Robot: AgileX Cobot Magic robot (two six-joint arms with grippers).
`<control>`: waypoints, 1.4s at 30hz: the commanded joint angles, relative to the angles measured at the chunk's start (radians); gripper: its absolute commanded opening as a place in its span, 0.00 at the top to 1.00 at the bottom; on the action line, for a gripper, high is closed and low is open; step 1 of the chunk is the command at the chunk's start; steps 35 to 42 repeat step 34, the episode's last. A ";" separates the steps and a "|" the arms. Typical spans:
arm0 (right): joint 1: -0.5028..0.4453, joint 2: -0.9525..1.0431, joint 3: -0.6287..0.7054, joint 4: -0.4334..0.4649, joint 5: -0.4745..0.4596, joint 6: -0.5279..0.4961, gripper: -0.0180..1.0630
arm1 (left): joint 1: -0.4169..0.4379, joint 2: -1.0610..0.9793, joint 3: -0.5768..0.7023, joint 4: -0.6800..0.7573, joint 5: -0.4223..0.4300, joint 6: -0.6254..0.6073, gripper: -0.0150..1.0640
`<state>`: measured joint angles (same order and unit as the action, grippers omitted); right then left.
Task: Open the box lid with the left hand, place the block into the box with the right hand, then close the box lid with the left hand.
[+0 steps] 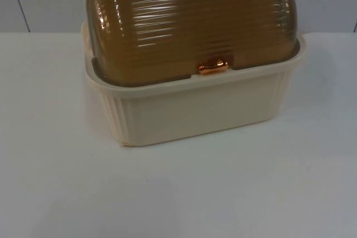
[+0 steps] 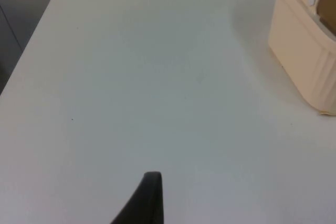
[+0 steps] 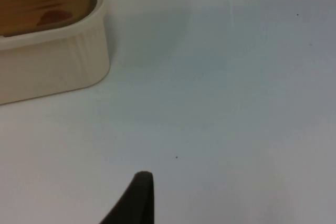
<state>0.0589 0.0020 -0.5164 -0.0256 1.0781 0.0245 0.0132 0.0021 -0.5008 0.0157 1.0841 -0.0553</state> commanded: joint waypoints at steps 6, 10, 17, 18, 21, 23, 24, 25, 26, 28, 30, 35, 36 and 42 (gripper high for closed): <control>-0.004 -0.002 0.001 0.026 0.000 -0.043 0.01 | -0.008 -0.002 0.006 -0.010 -0.008 0.002 0.01; -0.004 -0.002 0.001 0.026 0.000 -0.041 0.01 | -0.008 -0.002 0.006 -0.010 -0.008 0.002 0.01; -0.004 -0.002 0.001 0.031 0.000 -0.032 0.01 | -0.008 -0.002 0.006 -0.016 -0.010 0.002 0.01; -0.004 -0.002 0.001 0.031 0.000 -0.032 0.01 | -0.008 -0.002 0.006 -0.016 -0.010 0.002 0.01; -0.004 -0.002 0.001 0.031 0.000 -0.032 0.01 | -0.008 -0.002 0.006 -0.016 -0.010 0.002 0.01; -0.004 -0.002 0.001 0.031 0.000 -0.032 0.01 | -0.008 -0.002 0.006 -0.016 -0.010 0.002 0.01; -0.004 -0.002 0.001 0.031 0.000 -0.032 0.01 | -0.008 -0.002 0.006 -0.016 -0.010 0.002 0.01; -0.004 -0.002 0.001 0.031 0.000 -0.032 0.01 | -0.008 -0.002 0.006 -0.016 -0.010 0.002 0.01; -0.004 -0.002 0.001 0.031 0.000 -0.032 0.01 | -0.008 -0.002 0.006 -0.016 -0.010 0.002 0.01; -0.004 -0.002 0.001 0.031 0.000 -0.032 0.01 | -0.008 -0.002 0.006 -0.016 -0.010 0.002 0.01; -0.004 -0.002 0.001 0.031 0.000 -0.032 0.01 | -0.008 -0.002 0.006 -0.016 -0.010 0.002 0.01; -0.004 -0.002 0.001 0.034 0.000 -0.030 0.01 | -0.008 -0.002 0.006 -0.016 -0.010 0.002 0.01; -0.004 -0.002 0.001 0.034 0.000 -0.030 0.01 | -0.008 -0.002 0.006 -0.016 -0.010 0.002 0.01; -0.004 -0.002 0.001 0.034 0.000 -0.030 0.01 | -0.008 -0.002 0.006 -0.016 -0.010 0.002 0.01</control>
